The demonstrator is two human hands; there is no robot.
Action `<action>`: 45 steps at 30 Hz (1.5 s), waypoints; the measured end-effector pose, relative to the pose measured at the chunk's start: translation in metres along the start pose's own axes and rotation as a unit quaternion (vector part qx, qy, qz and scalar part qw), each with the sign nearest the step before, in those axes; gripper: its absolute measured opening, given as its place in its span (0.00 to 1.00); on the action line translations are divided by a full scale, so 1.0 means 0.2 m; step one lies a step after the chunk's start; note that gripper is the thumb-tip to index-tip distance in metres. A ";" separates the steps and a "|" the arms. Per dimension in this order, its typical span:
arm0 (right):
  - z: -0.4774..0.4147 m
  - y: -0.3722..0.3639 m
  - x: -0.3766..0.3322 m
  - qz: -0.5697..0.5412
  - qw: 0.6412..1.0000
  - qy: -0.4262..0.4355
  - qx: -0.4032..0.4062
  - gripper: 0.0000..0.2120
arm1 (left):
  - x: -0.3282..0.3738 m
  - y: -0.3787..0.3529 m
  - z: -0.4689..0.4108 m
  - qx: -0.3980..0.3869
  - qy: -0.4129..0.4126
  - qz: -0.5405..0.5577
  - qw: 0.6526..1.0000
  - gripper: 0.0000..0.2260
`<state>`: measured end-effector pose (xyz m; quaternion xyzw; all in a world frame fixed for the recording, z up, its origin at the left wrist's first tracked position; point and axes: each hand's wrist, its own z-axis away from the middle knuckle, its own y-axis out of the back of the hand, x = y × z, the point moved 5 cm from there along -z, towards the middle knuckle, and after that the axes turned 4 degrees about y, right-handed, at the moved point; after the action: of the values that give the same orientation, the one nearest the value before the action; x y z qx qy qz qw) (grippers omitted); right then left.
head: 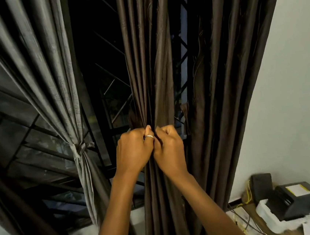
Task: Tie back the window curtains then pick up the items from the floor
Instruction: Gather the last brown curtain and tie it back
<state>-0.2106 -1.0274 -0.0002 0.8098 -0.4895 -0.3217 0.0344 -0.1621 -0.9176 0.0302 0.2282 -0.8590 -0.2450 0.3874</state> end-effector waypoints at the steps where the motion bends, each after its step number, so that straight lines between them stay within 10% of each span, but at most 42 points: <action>1: 0.00 -0.02 -0.01 -0.018 1.000 -0.002 -0.011 0.09 | 0.00 0.00 0.00 -0.003 -0.002 0.008 1.000 0.22; 19: 0.00 -0.03 -0.09 -0.158 0.981 -0.098 -0.047 0.06 | -0.04 0.02 -0.04 -0.071 -0.020 0.159 0.985 0.23; 33: 0.03 -0.09 -0.08 -0.106 0.993 -0.041 -0.008 0.13 | 0.06 0.04 -0.09 -0.030 0.171 0.096 0.980 0.33; 39: -0.01 -0.06 -0.03 -0.128 0.989 -0.036 -0.062 0.17 | 0.02 0.09 -0.14 0.001 0.106 0.037 0.994 0.09; 45: -0.31 0.05 0.17 -0.297 0.935 -0.192 -0.028 0.29 | -0.04 0.11 -0.16 -0.100 0.104 0.289 0.946 0.08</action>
<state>-0.1738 -1.0764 0.0370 0.8399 -0.2150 -0.4799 -0.1344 -0.1366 -0.9025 0.0576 -0.0454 -0.8144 -0.1818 0.5493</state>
